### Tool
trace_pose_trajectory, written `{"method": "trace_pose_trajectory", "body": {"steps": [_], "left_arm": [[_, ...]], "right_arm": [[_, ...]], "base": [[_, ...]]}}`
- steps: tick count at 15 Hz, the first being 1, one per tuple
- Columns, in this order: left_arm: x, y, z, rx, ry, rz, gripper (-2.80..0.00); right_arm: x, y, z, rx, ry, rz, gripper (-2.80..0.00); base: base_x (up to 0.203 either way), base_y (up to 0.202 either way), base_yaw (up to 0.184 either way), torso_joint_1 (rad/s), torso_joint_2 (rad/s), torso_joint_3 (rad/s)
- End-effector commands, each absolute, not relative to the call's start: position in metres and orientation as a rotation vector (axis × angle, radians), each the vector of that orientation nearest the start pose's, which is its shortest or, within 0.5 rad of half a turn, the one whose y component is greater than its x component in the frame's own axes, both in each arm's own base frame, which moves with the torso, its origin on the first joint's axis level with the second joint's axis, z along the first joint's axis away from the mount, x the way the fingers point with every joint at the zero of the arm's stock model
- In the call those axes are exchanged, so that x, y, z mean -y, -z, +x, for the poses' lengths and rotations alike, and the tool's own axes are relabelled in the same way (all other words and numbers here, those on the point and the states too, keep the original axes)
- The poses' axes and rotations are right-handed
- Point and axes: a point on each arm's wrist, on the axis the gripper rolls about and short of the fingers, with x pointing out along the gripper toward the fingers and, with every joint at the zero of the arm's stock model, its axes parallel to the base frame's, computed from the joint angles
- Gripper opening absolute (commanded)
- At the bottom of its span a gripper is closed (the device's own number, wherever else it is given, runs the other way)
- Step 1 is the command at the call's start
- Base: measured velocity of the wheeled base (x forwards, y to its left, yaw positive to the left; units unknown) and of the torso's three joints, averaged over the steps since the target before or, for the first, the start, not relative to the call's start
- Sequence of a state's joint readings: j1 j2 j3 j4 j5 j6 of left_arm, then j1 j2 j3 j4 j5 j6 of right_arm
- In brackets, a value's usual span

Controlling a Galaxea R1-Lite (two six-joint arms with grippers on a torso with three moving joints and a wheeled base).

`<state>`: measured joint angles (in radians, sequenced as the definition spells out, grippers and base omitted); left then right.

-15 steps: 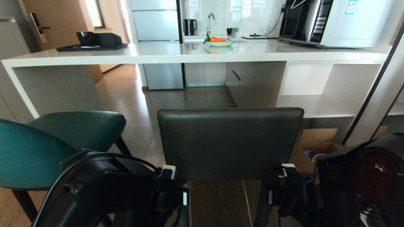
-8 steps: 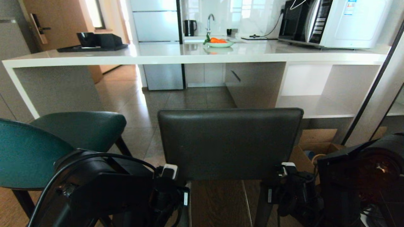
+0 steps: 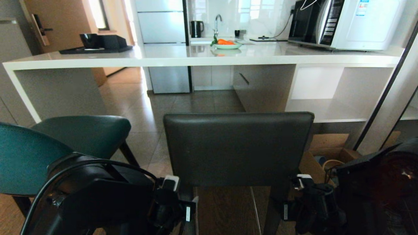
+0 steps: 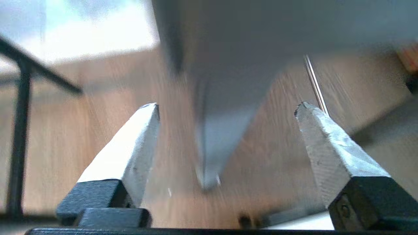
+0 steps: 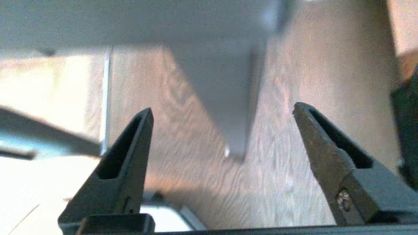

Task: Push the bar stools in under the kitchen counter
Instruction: Pull the gray chair out from under the dining table

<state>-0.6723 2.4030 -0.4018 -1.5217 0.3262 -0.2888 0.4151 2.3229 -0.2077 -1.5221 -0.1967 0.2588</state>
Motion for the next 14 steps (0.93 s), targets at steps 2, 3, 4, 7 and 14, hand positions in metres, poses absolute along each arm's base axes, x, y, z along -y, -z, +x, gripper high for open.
{"method": "trace_pose_trajectory", "body": {"steps": [2,3,4,7,14], "left_arm": [[0.172,0.008,0.225,-0.475,0.323,-0.114,0.00],[0.165,0.000,0.215,-0.488,0.336,-0.117,0.00],[0.159,-0.007,0.208,-0.489,0.340,-0.122,0.00],[0.139,-0.036,0.191,-0.441,0.341,-0.158,0.00],[0.084,-0.136,0.160,-0.031,0.319,-0.282,0.00]], "right_arm": [[-0.094,0.005,0.220,-0.597,-0.176,0.116,0.00],[-0.090,0.000,0.211,-0.605,-0.183,0.120,0.00],[-0.087,-0.007,0.204,-0.599,-0.188,0.125,0.00],[-0.081,-0.039,0.190,-0.487,-0.199,0.166,0.00],[-0.049,-0.126,0.151,-0.054,-0.138,0.148,0.00]], "base": [[0.000,0.000,0.000,0.000,0.00,0.000],[0.000,0.000,0.000,0.000,0.00,0.000],[0.000,0.000,0.000,0.000,0.00,0.000],[0.000,0.000,0.000,0.000,0.00,0.000],[0.000,0.000,0.000,0.000,0.00,0.000]]}}
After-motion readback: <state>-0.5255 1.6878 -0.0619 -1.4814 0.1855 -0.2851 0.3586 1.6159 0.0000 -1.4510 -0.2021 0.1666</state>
